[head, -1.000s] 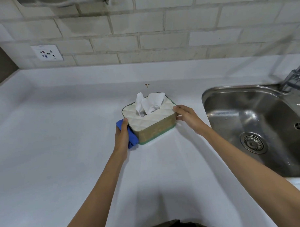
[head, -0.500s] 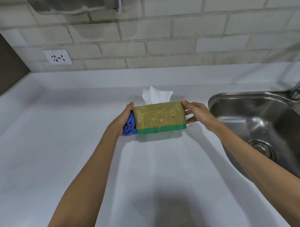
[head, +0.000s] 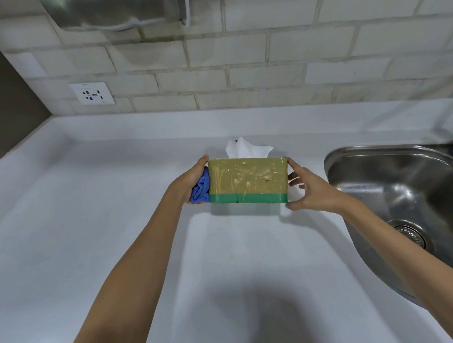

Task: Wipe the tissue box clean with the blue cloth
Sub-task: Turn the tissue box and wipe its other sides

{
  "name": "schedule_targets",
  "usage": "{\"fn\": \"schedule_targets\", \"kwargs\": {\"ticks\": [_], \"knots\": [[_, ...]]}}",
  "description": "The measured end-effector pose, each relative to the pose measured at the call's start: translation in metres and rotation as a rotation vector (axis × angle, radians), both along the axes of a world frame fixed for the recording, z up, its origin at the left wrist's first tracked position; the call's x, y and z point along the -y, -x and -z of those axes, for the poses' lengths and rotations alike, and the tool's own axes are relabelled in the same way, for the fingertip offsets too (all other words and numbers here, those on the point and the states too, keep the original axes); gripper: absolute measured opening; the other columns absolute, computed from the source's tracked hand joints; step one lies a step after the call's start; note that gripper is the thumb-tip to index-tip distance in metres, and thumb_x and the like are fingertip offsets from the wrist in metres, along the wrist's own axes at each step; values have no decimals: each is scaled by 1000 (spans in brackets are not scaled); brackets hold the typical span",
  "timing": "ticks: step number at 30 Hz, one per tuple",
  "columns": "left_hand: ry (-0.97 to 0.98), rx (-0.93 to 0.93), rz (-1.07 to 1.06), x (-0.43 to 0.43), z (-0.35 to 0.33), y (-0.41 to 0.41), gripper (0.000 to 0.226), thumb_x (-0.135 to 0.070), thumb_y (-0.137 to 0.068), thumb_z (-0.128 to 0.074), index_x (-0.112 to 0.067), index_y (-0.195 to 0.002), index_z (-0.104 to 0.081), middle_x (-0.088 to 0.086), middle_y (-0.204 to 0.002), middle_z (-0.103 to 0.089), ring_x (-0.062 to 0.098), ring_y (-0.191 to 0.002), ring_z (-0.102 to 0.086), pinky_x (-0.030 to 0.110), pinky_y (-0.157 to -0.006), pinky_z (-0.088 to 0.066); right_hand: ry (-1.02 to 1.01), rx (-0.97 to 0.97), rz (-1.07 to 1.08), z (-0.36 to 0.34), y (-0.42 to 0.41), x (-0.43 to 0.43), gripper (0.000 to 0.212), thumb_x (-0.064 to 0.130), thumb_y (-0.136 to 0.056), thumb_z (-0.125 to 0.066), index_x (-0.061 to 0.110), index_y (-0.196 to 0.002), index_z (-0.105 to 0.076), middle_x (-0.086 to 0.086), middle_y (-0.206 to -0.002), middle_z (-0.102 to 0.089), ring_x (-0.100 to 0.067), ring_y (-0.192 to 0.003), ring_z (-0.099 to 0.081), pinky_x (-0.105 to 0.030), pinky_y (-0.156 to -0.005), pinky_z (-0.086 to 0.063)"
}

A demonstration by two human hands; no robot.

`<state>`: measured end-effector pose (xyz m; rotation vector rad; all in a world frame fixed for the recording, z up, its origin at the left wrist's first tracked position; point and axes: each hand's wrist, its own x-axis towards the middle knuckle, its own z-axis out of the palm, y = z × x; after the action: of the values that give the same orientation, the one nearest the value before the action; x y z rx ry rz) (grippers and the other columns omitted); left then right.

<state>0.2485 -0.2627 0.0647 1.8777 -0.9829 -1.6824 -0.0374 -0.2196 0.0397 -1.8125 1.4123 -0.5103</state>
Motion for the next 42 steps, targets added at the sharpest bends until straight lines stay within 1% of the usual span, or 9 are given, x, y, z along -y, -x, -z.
{"fn": "schedule_targets", "kwargs": {"ticks": [4,10,14,16,18,24,32,37,42], "knots": [[21,-37,-38,-2,1,0,57,-58,-91,-36,-11,-65,-57,5,-42,-61,16,-39,-60,18,-37,-49,61,59,-15,1,-3,5,111,12,-57,-86,22,-145,-19,4,-141,-36,-11,-133,-33,-31,-110,-31],[125,-85,-164,-16,13,9,49,-49,-97,-31,-7,-86,-55,16,-51,-58,21,-44,-56,27,-55,-41,146,146,-11,2,-3,16,102,1,-54,-85,15,-137,-29,5,-130,-48,-11,-127,-44,-23,-105,-33],[575,-56,-392,-43,41,25,36,-28,-99,-42,-5,-127,-45,16,-116,-60,15,-86,-59,23,-72,-47,136,144,12,5,-1,23,102,3,-53,-87,18,-137,-31,8,-126,-51,-9,-122,-47,-14,-102,-33],[828,49,-451,-67,53,30,32,-20,-96,-51,-8,-125,-44,-2,-114,-57,-10,-89,-57,5,-73,-44,124,137,25,8,0,24,101,5,-53,-88,19,-136,-32,16,-121,-51,-7,-120,-47,-3,-95,-33],[985,124,-472,-83,66,35,32,-18,-92,-57,-16,-121,-43,-8,-117,-51,-16,-97,-53,-1,-79,-40,122,133,32,9,1,26,102,5,-53,-88,19,-137,-32,17,-119,-50,-6,-119,-47,1,-92,-33],[1215,351,-268,-81,75,53,33,-20,-88,-58,-8,-118,-52,19,-140,-36,21,-125,-41,17,-102,-36,137,147,28,11,1,29,102,5,-53,-88,15,-137,-32,11,-120,-50,-7,-117,-48,5,-91,-32],[1449,801,-51,-80,73,83,34,-33,-84,-55,-24,-117,-54,14,-128,-62,30,-111,-46,45,-83,-51,165,152,36,14,0,25,100,5,-51,-88,14,-135,-34,6,-123,-51,-3,-115,-49,2,-93,-32],[1493,960,44,-84,68,83,38,-41,-94,-43,-22,-116,-67,12,-124,-65,27,-111,-46,44,-81,-51,185,159,34,12,-1,22,96,7,-50,-88,16,-131,-38,4,-123,-54,-3,-114,-51,-2,-95,-35],[1382,743,-110,-82,72,50,37,-26,-88,-54,-8,-118,-66,21,-132,-57,37,-108,-55,41,-90,-49,183,177,42,11,-3,15,91,12,-49,-87,22,-126,-40,6,-122,-55,2,-115,-51,-4,-99,-33]]}}
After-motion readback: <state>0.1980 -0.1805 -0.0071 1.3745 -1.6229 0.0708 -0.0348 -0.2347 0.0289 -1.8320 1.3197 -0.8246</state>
